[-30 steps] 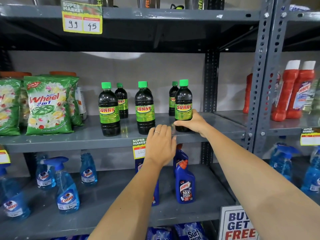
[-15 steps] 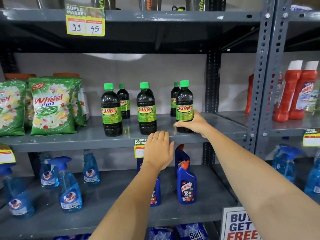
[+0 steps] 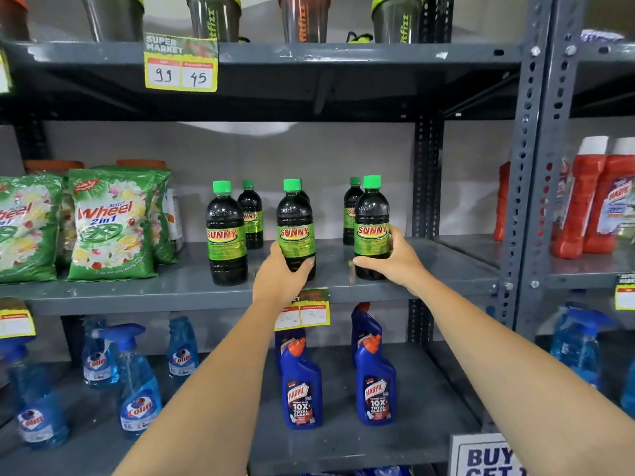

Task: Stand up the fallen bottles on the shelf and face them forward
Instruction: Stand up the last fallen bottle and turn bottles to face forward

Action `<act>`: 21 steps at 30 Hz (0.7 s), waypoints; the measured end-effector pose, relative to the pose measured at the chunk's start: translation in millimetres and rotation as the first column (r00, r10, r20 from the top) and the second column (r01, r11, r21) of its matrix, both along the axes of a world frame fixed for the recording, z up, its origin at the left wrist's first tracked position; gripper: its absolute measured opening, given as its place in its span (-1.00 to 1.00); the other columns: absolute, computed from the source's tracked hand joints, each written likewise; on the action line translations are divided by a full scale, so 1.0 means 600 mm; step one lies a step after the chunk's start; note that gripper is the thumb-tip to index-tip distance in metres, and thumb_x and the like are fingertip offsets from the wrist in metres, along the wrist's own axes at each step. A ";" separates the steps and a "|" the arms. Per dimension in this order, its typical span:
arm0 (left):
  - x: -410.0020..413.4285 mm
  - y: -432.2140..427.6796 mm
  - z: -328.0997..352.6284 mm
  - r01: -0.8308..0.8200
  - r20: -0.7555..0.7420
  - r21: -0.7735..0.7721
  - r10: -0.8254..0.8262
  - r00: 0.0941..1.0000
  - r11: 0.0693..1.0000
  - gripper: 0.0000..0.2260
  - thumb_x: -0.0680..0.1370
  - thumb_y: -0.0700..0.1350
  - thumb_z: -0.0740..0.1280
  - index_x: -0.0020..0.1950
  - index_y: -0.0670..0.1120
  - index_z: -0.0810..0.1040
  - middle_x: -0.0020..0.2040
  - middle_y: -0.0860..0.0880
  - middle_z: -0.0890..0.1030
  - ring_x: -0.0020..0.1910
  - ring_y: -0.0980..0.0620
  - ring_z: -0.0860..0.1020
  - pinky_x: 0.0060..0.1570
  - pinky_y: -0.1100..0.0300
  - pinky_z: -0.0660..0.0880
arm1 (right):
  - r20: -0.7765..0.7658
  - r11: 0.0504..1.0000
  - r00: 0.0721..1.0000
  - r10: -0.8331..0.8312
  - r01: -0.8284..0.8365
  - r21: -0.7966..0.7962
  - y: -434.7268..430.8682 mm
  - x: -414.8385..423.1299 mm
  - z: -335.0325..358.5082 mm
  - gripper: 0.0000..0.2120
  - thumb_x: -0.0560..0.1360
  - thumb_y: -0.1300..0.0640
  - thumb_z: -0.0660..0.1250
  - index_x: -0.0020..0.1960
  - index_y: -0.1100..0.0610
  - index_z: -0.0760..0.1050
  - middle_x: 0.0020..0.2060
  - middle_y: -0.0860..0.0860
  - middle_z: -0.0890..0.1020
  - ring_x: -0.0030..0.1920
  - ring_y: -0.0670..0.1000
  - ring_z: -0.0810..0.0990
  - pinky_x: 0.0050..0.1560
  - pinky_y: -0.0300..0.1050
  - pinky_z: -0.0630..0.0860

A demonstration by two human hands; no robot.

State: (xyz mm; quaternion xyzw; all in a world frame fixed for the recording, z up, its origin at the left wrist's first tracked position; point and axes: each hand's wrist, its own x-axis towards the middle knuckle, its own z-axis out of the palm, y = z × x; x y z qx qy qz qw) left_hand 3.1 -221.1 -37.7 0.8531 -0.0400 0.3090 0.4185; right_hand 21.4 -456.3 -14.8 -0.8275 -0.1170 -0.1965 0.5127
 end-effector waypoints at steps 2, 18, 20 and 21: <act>0.006 0.006 0.004 0.023 -0.024 0.000 -0.023 0.999 1.000 -0.44 0.46 0.11 0.43 0.35 -0.08 0.34 0.17 -0.05 0.59 0.15 -0.09 0.54 0.10 0.02 0.50 | 0.003 1.000 1.000 -0.011 0.011 0.008 0.000 -0.004 -0.001 -0.12 0.33 0.01 0.61 0.50 0.02 0.21 0.21 -0.10 0.46 0.16 -0.09 0.41 0.15 -0.16 0.36; 0.005 0.006 0.003 0.084 0.035 -0.052 -0.082 0.996 0.995 -0.34 0.27 0.22 0.56 0.25 0.03 0.42 0.07 0.07 0.62 0.03 0.04 0.59 0.08 0.03 0.56 | -0.013 0.997 1.000 0.020 -0.019 0.068 -0.015 0.003 -0.004 -0.12 0.31 0.08 0.63 0.51 0.01 0.26 0.35 -0.03 0.51 0.25 -0.06 0.47 0.24 -0.12 0.39; 0.004 0.007 0.004 0.100 0.036 -0.057 -0.098 0.995 0.993 -0.35 0.27 0.22 0.56 0.25 0.04 0.43 0.03 0.11 0.61 0.01 0.07 0.59 0.09 0.04 0.56 | -0.027 0.997 0.999 0.036 -0.034 0.071 -0.015 0.004 -0.003 -0.14 0.32 0.10 0.62 0.51 0.01 0.26 0.36 -0.02 0.50 0.21 -0.09 0.44 0.22 -0.15 0.37; 0.003 0.008 0.004 0.114 0.033 -0.061 -0.112 0.993 0.992 -0.35 0.26 0.23 0.55 0.26 0.05 0.44 0.03 0.13 0.61 0.02 0.08 0.59 0.10 0.03 0.55 | -0.034 0.997 0.999 0.043 -0.041 0.072 -0.015 0.004 -0.002 -0.14 0.32 0.10 0.62 0.51 0.01 0.26 0.37 -0.02 0.49 0.21 -0.10 0.43 0.23 -0.14 0.36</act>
